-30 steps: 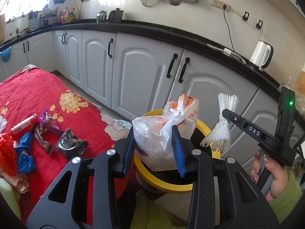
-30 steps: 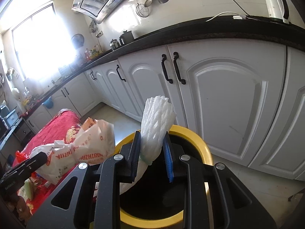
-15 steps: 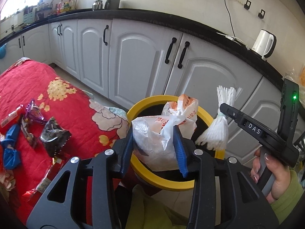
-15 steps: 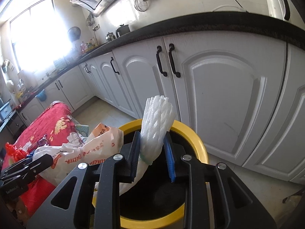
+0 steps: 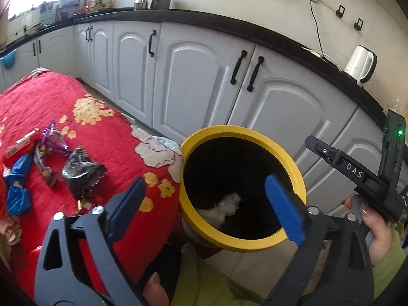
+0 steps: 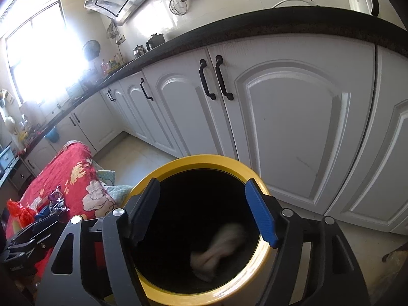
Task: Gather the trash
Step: 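Move both tools back from the bin toward the table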
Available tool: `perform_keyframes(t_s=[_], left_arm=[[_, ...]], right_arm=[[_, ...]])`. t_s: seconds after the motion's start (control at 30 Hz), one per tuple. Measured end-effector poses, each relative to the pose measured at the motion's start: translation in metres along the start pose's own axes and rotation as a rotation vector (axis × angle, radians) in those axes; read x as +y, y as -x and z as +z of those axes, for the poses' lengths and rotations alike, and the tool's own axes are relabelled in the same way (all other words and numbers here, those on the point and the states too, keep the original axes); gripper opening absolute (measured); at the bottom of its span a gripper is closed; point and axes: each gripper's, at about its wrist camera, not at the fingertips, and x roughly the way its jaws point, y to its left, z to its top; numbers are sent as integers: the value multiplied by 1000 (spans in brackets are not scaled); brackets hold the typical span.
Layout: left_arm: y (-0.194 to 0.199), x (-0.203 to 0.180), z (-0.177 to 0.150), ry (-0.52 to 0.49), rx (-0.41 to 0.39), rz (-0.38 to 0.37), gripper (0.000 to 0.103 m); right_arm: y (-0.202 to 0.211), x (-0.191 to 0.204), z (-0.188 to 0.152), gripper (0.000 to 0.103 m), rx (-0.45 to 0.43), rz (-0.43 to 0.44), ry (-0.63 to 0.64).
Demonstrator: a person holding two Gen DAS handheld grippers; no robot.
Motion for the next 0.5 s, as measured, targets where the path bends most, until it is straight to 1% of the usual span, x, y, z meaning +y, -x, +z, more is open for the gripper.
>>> perform_keyframes(t_s=[0.03,0.27,0.5], left_arm=[[2,1,1,5,-5,3,92],[25,12,5,17,-48,42,92],[48,26,5,35,-94,80,92]], right_arm=[[0,0,0,71,-2,2,1],[9,15,3,72,-16,41,16],[23,42,6,76,-34,98,52]])
